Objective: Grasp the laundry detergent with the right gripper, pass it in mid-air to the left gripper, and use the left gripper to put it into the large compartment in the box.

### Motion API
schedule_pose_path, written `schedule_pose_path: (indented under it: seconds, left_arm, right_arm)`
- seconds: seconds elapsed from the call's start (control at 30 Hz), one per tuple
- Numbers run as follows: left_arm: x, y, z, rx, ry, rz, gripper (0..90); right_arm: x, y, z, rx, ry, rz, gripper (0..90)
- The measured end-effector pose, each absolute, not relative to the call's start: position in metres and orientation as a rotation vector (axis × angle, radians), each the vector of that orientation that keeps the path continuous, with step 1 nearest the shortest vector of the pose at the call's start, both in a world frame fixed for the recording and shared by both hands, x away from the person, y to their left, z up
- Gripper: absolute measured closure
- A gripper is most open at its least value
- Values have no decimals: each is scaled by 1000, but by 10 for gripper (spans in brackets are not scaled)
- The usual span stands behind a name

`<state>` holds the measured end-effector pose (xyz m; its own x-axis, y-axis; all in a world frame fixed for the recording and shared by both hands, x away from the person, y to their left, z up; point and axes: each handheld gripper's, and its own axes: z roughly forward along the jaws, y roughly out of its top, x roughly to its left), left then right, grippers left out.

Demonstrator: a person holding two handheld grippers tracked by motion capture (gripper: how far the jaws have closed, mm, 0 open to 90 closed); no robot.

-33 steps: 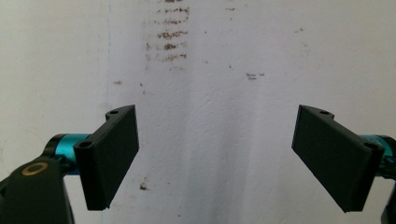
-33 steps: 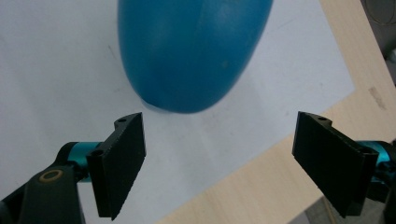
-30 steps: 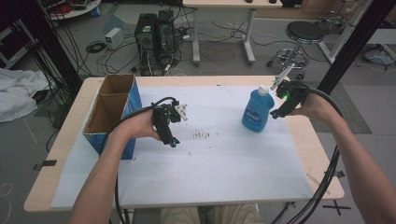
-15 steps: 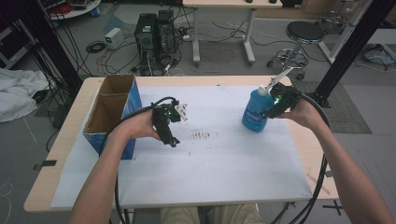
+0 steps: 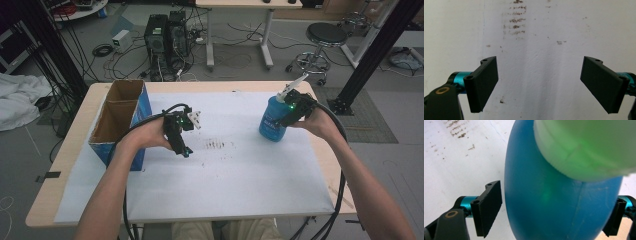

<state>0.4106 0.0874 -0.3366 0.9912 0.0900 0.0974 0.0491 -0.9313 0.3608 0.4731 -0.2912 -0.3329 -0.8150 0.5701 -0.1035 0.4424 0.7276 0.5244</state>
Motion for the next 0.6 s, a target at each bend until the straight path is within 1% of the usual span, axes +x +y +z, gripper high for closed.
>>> schedule_pose_path:
  seconds: [0.4,0.6]
  left_arm:
    - [410,87,-336,2771,98,162,149]
    - [410,86,-336,2772,99,163,149]
  right_arm:
    - [472,-293,-339,824,2655,740,169]
    - [471,-294,-340,824,2648,755,203]
